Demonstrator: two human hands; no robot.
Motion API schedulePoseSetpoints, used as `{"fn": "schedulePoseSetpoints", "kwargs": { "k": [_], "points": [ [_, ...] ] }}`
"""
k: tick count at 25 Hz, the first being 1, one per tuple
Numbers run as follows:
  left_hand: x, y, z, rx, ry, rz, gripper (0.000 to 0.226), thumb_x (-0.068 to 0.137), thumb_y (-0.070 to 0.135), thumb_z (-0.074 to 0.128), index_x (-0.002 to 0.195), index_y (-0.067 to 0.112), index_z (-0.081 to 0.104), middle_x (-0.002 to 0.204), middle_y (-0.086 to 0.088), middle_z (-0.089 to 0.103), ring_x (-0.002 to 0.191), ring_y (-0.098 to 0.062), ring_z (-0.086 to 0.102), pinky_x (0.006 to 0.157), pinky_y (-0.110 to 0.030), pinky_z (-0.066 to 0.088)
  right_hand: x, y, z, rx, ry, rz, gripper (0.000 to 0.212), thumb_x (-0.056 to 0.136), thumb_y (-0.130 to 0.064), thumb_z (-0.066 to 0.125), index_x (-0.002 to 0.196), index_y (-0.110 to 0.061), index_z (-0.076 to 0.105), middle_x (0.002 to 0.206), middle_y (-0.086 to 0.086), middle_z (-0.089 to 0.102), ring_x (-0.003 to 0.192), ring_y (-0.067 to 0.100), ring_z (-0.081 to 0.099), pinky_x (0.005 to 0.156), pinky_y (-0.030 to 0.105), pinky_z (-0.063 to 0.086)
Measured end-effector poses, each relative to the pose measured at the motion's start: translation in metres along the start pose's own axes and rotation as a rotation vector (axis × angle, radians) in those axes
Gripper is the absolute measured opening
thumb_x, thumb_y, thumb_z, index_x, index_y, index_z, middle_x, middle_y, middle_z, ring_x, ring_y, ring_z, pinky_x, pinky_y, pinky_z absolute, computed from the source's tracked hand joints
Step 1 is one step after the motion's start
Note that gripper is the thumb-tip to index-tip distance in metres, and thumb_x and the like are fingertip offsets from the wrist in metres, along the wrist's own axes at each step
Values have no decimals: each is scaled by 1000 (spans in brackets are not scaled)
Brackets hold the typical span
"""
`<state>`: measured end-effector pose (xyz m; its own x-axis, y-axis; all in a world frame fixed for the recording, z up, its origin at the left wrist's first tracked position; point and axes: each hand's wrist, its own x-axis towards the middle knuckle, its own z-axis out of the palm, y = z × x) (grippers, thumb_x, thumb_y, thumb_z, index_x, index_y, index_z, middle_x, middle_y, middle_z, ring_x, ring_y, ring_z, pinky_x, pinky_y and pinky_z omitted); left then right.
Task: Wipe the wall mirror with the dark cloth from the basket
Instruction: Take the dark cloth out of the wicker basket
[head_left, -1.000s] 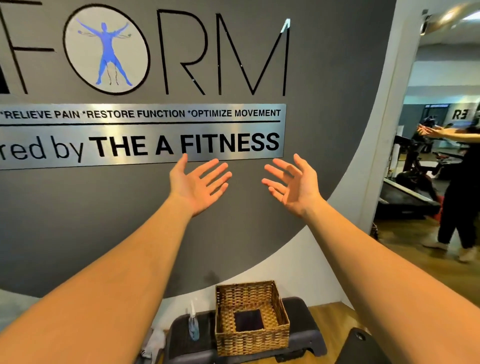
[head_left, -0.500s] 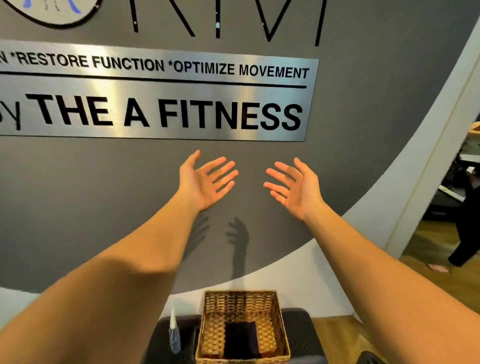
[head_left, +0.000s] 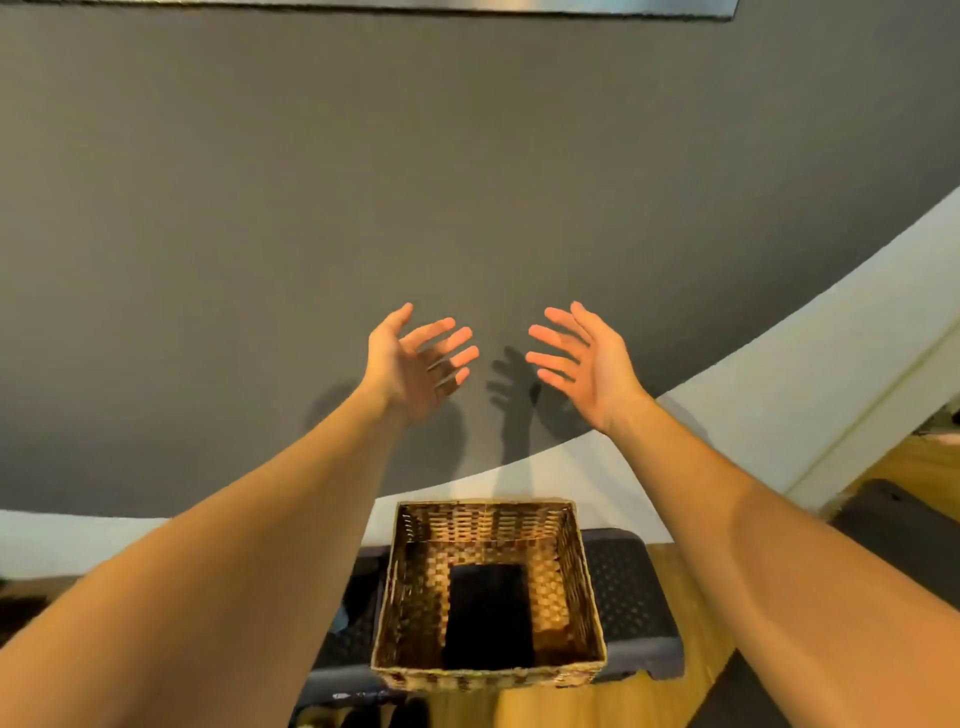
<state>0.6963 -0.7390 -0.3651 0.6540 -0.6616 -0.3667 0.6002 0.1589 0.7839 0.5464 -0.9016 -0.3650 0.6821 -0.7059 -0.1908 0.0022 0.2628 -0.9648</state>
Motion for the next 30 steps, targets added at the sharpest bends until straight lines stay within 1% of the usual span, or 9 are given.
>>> {"fn": "schedulePoseSetpoints", "kwargs": {
  "k": [4,8,14,17,19,22,24,26,30],
  "points": [
    [83,-103,-72,-11,87,-113,55,98,52,45,130,9,62,131,-11,68,110,-32,67,89,-39,48,61,129,-23,-45,26,89,44,104,-52,47,133,-23,65,126,0,73,112,28,70,96,39,53],
    [143,-202,-141,16,164,-209,52,99,51,46,128,12,62,126,-10,71,113,-31,68,95,-41,49,100,260,-47,-73,58,217,40,104,-52,48,129,-27,66,127,-2,72,113,27,69,104,42,51],
    [210,-347,-238,99,287,-396,46,102,48,45,123,13,66,120,-8,73,111,-30,67,91,-43,51,131,445,-80,-145,118,442,41,100,-52,57,131,-26,67,122,-4,72,111,23,67,87,35,52],
    [232,-404,-271,175,360,-491,40,105,43,44,124,13,64,121,-7,71,111,-28,66,90,-43,49,137,519,-92,-213,165,572,46,97,-51,64,133,-22,63,121,-1,70,111,25,65,89,37,51],
    [242,-439,-290,282,423,-563,41,107,37,42,134,12,58,127,-7,67,115,-28,63,96,-44,48,137,559,-98,-243,183,647,41,96,-45,68,126,-18,61,117,6,68,108,26,64,87,33,49],
    [246,-483,-310,439,460,-641,41,108,30,41,143,13,51,137,-10,59,119,-30,57,98,-43,45,129,607,-108,-322,254,687,20,97,-32,70,105,-20,56,94,-2,62,82,13,59,67,23,47],
    [245,-506,-319,498,445,-658,39,106,28,45,142,14,51,136,-10,58,112,-28,56,91,-42,44,127,635,-115,-380,266,704,30,89,-36,77,105,-20,56,107,4,65,94,22,65,85,37,57],
    [247,-522,-324,510,442,-637,40,104,28,52,140,12,52,129,-8,58,110,-28,55,91,-41,44,129,652,-121,-382,243,733,43,83,-39,81,114,-19,60,120,8,66,105,30,67,99,48,56],
    [250,-536,-315,542,425,-567,45,98,31,64,136,8,55,129,-8,60,121,-34,56,96,-37,44,134,664,-112,-375,198,725,45,90,-29,77,128,-14,58,117,5,69,103,25,68,88,39,57]
  ]
}}
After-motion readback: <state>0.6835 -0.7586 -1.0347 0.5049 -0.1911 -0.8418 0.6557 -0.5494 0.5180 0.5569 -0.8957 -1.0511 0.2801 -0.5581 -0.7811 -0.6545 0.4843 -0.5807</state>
